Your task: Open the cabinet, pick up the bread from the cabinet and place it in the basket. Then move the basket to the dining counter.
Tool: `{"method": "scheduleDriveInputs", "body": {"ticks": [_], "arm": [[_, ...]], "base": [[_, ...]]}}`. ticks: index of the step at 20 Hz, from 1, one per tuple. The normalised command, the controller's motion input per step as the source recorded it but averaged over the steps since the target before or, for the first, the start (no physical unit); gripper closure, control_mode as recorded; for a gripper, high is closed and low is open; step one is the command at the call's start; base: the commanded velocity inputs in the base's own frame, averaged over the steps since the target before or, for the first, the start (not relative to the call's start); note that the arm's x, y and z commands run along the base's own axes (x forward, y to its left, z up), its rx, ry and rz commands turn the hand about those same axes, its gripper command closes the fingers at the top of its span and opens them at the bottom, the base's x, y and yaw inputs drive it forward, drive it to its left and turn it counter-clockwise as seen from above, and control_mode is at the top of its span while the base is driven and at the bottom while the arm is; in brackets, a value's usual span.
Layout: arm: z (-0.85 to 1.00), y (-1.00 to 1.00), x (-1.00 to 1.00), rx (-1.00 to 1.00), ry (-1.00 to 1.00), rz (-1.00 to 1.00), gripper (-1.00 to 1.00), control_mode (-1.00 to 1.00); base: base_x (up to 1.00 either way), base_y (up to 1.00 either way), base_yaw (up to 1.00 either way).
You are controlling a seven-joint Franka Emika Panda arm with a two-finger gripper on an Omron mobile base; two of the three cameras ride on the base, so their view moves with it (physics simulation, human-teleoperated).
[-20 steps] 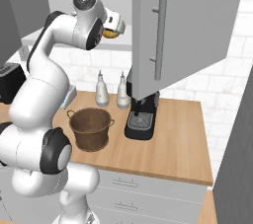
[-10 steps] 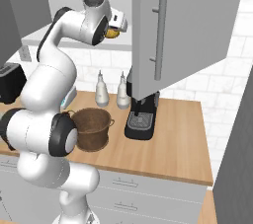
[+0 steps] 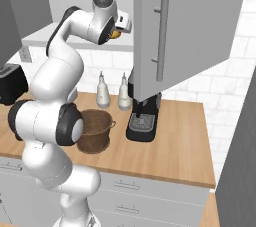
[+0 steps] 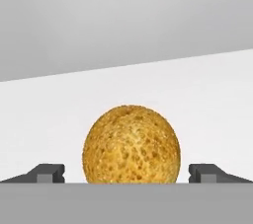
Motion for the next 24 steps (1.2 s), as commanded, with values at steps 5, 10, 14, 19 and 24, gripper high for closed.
{"method": "scheduleDriveInputs", "body": {"ticks": [5, 10, 14, 19, 24], "arm": [[-0.05, -0.08, 0.23, 0.00, 0.04, 0.00, -1.00, -1.00], [-0.07, -0.02, 0.17, 0.00, 0.07, 0.00, -1.00, -1.00], [-0.06, 0.00, 0.05, 0.00, 0.04, 0.02, -1.00, -1.00], [-0.50, 0.45, -0.14, -0.12, -0.03, 0.13, -1.00, -1.00], [-0.50, 0.41, -0.12, -0.03, -0.12, 0.17, 1.00, -1.00]], "base": [[0.00, 0.00, 0.00], [0.00, 0.00, 0.00], [0.00, 0.00, 0.00], [0.00, 0.00, 0.00], [0.00, 0.00, 0.00]]}}
